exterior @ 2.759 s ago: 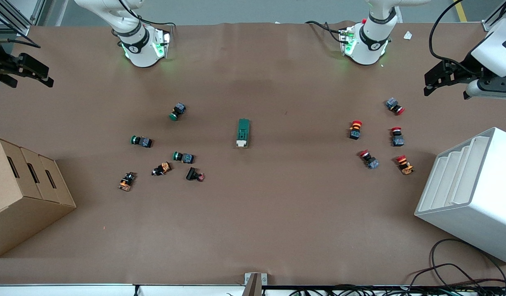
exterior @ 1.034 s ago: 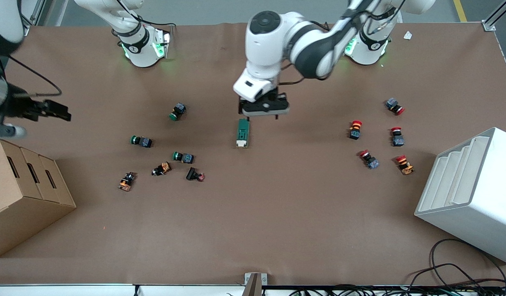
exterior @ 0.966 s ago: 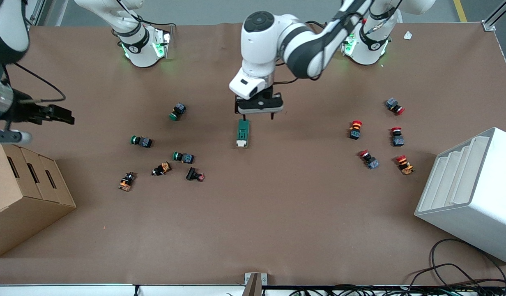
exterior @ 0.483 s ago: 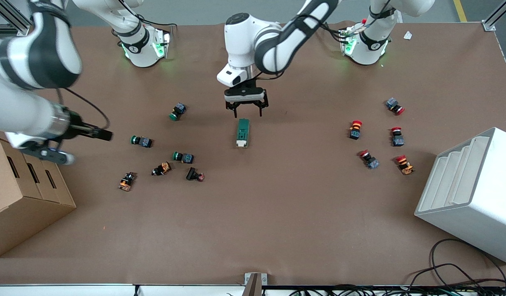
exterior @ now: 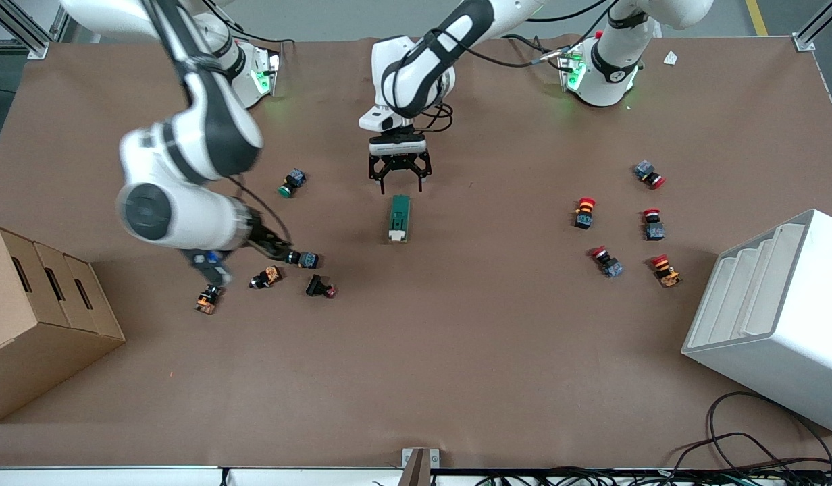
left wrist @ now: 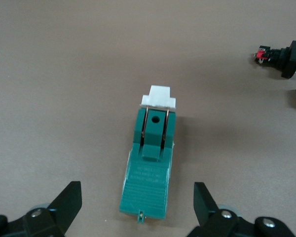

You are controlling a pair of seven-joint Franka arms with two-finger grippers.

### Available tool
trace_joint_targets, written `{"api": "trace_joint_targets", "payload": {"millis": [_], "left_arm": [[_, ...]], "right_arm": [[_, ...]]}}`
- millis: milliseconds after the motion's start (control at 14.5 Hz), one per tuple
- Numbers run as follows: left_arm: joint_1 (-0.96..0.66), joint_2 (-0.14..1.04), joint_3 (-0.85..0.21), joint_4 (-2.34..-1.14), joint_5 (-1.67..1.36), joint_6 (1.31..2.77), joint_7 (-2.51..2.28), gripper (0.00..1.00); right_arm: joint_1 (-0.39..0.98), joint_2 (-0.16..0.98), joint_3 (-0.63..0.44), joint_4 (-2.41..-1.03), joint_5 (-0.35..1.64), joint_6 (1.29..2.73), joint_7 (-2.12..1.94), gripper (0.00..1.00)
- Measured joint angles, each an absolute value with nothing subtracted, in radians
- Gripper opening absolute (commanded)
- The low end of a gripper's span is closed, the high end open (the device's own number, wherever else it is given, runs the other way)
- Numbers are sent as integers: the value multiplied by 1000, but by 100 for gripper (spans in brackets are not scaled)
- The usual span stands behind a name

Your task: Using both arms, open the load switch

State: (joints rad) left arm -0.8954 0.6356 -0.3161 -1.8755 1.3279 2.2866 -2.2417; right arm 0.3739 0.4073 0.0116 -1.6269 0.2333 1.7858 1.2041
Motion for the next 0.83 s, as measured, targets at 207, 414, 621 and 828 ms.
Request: {"api": "trace_joint_targets", "payload": {"millis": [207, 414, 621, 828], "left_arm": [[-908, 673, -316, -1876, 1471, 2249, -2322, 99], [-915, 707, -316, -1875, 1578, 2188, -2359, 100], [-923, 750, -316, -1870, 1673, 2149, -2412, 99], [-934, 807, -315, -1858, 1760, 2086, -2494, 99]], "right_arm": [[468, 515, 13, -1583, 261, 1846, 1418, 100], [542, 630, 13, -1507, 262, 1886, 1593, 100], [588, 713, 13, -1455, 262, 1941, 1697, 100], [624, 756, 13, -1446, 263, 1960, 1741, 100]]}}
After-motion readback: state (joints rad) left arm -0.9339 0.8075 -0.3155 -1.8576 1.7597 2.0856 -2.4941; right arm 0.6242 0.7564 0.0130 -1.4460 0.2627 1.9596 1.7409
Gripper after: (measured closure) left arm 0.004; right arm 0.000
